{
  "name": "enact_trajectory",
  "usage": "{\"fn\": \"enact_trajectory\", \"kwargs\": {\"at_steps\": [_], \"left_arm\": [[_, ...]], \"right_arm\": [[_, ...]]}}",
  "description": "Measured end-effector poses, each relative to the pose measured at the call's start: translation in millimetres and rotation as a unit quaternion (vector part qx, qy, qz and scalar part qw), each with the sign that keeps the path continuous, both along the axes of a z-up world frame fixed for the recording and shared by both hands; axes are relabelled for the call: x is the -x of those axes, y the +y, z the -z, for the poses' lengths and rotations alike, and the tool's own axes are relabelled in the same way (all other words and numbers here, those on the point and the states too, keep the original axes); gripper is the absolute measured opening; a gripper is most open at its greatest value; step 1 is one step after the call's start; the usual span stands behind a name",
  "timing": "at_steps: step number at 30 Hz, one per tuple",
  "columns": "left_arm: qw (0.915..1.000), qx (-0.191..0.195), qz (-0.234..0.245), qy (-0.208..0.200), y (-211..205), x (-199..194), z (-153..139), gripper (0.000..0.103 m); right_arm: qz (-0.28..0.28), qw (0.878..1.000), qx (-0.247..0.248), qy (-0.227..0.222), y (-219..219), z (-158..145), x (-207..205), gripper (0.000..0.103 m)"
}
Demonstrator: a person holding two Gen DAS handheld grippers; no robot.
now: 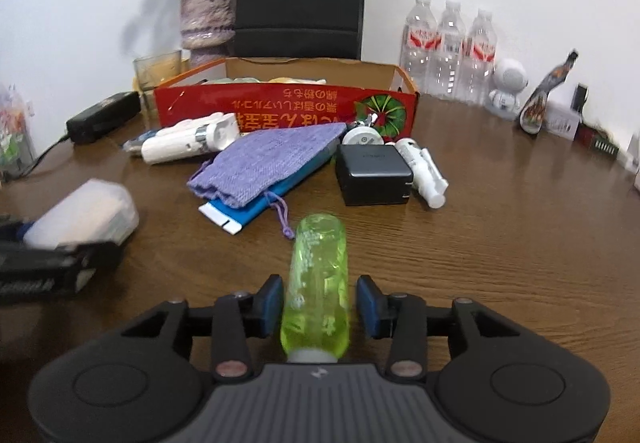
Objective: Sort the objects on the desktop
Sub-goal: 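Carry the frosted box with the left tool while the right tool carries the green bottle into the cardboard box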
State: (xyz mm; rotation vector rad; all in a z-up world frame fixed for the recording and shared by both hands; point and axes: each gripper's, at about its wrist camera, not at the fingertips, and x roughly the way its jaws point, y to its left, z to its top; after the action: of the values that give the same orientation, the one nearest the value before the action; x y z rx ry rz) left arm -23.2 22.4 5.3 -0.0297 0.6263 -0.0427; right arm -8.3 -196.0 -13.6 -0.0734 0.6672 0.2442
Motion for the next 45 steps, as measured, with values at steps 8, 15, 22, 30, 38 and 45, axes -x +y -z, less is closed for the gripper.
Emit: {"fn": "enact_trajectory", "kwargs": {"at_steps": [8,15,22,30,38,45], "left_arm": [[0.9988,0.016,0.007,-0.046,5,-33,-47,0.066],[0.9976,0.023,0.004,-0.065,10,-142,-105,0.067],[0.9976,0.011,-0.046,-0.052,11,-255,-103,0.067],[0.9981,-0.006,-0.060,0.013,15,-345,-78,0.067],[0.9947,-0.019,-0.070,0.074,22,-382,-52,0.067],[0.9942,0.000,-0.080,0.071,28,-375,-54,0.083]], "right_arm": [[-0.012,1.000,-0.029,-0.001,-5,-17,-5,0.030],[-0.019,0.991,-0.108,-0.073,-24,-100,-57,0.030],[0.005,0.987,-0.132,-0.096,-16,-138,-183,0.030],[0.026,0.997,-0.069,-0.015,23,-89,-322,0.030],[0.057,0.991,-0.058,0.111,31,-32,-386,0.030],[0.072,0.986,-0.084,0.124,24,-31,-387,0.040]]}}
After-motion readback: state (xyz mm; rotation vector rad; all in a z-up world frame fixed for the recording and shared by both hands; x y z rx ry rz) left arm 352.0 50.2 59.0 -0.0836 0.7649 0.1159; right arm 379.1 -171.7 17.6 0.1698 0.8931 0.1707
